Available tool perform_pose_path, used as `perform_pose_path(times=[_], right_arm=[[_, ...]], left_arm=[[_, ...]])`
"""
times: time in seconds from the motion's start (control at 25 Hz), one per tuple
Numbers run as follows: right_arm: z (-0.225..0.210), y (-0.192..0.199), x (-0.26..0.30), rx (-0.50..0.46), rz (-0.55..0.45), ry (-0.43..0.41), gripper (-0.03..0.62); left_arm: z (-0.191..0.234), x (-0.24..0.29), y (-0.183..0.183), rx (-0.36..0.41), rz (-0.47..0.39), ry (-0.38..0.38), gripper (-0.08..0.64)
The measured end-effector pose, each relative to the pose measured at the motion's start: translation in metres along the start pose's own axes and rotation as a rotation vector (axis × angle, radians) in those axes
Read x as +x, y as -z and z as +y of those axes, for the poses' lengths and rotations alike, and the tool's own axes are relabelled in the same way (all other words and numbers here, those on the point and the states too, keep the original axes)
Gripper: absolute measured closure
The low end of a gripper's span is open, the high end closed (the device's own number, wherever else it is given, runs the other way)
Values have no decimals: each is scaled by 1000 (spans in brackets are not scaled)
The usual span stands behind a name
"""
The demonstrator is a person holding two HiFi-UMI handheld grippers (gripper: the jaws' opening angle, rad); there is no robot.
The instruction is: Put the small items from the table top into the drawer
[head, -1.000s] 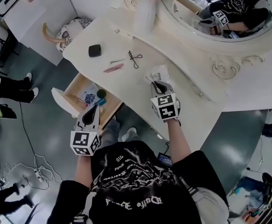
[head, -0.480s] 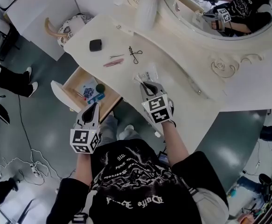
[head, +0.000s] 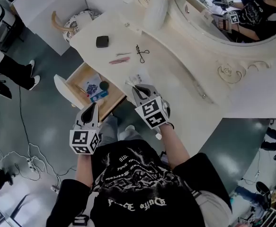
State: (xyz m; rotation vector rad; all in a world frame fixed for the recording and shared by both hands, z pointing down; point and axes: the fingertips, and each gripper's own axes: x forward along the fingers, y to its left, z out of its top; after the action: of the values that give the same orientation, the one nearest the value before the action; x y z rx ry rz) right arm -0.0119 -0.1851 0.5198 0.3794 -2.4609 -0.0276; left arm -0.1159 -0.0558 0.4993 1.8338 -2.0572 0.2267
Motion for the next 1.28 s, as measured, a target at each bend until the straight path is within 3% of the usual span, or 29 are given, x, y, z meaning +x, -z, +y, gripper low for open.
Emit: perform_pose_path(times=[0.84,1.28], right_arm=[[105,-38,44,-168,-11,-263,568],[151,-68,81,-217,1,-325,568]], left_arm=[[54,-31,-2,-36,-45,-138,543],[102,-42,-3,-62,-49,-172,543]])
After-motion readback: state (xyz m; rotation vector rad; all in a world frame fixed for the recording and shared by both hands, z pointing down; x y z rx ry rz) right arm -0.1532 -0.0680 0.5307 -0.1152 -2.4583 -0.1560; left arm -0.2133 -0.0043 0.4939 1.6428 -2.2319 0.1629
